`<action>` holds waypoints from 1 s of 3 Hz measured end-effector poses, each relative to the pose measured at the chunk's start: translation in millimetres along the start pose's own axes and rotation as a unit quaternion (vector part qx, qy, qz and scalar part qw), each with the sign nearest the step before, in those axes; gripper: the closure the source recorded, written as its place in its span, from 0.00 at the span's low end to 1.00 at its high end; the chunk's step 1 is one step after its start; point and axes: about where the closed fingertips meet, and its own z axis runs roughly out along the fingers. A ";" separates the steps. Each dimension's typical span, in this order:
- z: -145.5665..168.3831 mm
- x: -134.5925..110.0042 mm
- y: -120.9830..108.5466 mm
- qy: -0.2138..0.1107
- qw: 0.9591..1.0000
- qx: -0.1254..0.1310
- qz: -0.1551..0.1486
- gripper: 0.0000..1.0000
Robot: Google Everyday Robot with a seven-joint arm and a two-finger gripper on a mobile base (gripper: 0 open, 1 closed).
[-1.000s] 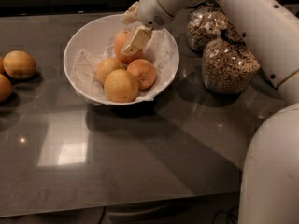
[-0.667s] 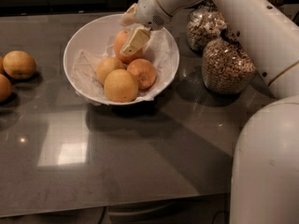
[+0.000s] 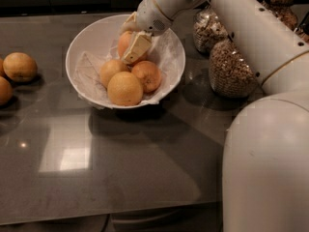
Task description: Pick orange from white bowl
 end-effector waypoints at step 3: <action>8.4 5.3 3.0 0.009 1.000 -0.017 0.011 0.79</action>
Offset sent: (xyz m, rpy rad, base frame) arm -0.0004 -0.0061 -0.0301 -0.0526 0.0643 -0.0156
